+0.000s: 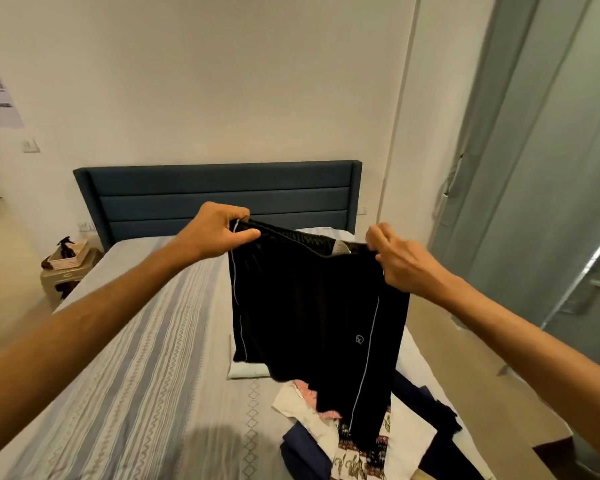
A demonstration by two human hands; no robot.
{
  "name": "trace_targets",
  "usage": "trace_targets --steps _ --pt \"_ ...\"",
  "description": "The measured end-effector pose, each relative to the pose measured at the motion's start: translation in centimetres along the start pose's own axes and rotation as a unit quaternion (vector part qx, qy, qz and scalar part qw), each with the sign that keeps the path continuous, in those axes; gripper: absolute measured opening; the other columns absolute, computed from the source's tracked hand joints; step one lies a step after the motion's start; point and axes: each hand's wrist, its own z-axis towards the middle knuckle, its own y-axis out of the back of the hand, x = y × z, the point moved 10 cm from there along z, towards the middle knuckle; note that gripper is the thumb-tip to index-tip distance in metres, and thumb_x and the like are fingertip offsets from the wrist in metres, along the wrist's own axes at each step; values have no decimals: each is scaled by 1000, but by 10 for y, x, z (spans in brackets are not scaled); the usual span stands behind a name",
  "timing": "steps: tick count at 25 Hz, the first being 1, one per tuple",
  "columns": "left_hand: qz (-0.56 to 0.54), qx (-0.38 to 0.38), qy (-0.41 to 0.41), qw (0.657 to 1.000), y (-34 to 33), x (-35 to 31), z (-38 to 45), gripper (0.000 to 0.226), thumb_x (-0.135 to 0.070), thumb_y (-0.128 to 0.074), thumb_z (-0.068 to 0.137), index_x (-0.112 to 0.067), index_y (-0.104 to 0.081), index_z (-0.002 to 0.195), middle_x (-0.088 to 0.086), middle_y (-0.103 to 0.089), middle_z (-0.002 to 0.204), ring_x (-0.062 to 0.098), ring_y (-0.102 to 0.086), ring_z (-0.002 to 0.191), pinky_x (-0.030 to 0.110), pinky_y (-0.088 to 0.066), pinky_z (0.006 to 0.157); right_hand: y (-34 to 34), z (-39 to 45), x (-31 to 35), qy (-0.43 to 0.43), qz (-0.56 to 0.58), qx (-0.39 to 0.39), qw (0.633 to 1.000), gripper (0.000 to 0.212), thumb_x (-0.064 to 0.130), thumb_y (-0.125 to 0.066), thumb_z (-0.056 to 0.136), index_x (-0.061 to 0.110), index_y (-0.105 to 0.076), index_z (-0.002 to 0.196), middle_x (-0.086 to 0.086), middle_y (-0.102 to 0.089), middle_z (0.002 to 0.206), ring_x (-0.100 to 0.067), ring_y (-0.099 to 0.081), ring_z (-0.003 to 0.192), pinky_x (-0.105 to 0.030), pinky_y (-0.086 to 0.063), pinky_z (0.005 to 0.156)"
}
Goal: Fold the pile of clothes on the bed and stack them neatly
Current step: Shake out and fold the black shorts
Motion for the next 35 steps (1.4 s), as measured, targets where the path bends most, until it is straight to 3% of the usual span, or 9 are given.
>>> trace_targets --steps 5,9,11,17,22,25,29,32,35 --pt "45 19 -53 997 -19 -29 17 32 -31 -75 94 -17 -54 75 -8 -52 63 7 -46 57 24 -38 57 -61 -23 21 77 -136 299 941 63 19 -55 101 54 -28 145 -12 -31 144 -7 -47 68 -20 -37 53" --pt "45 38 -76 995 -33 -41 23 28 -34 -74 95 -20 -57 79 -12 -52 66 7 -48 58 16 -38 59 -63 -5 -1 11 -162 248 955 54 34 -50 100 48 -36 150 -4 -61 104 -13 -55 72 -25 -43 56" --pt "31 37 -72 996 -34 -42 23 28 -35 -75 95 -23 -56 78 -13 -53 66 8 -49 59 13 -38 57 -62 2 -22 -70 -27 227 971 46 37 -54 95 40 -49 141 0 -70 89 -17 -68 72 -29 -55 60" --pt "8 20 -78 997 -35 -47 17 26 -32 -78 93 -20 -60 78 -15 -53 65 7 -50 59 12 -39 56 -61 16 -30 -127 103 203 965 36 17 -69 94 12 -61 129 -6 -68 108 -28 -70 98 -34 -60 81" --pt "10 -19 -29 999 -44 -36 6 26 -28 -78 92 -19 -60 75 -10 -56 64 7 -50 57 13 -38 60 -93 -5 16 -199 460 348 792 23 1 -67 96 7 -47 104 -14 -68 104 -40 -74 102 -54 -64 79" --pt "-50 -10 -17 999 -63 -46 -6 28 -26 -79 92 -24 -58 74 -15 -55 66 5 -56 65 9 -39 59 -95 3 33 -208 563 336 726 26 1 -61 101 14 -39 96 -11 -61 98 -39 -73 98 -53 -65 76" --pt "-107 61 -17 992 -97 -60 -22 19 -30 -79 91 -24 -64 81 -7 -64 75 12 -60 73 18 -48 62 -111 8 30 -268 603 330 674 27 2 -56 103 8 -44 127 -21 -57 120 -35 -72 95 -55 -62 79" --pt "-122 84 -7 989 -106 -59 -28 20 -28 -76 94 -27 -61 81 -9 -62 73 7 -58 70 17 -46 61 -115 1 26 -246 531 383 715 58 -5 -55 99 12 -37 151 -21 -52 140 -40 -70 111 -49 -65 74" --pt "-77 17 28 996 -64 -25 -23 27 -31 -73 96 -20 -56 79 -10 -54 66 3 -52 64 13 -38 59 -95 -8 25 -146 331 416 834 61 -7 -53 86 26 -64 136 -1 -66 122 -26 -67 113 -27 -58 79"
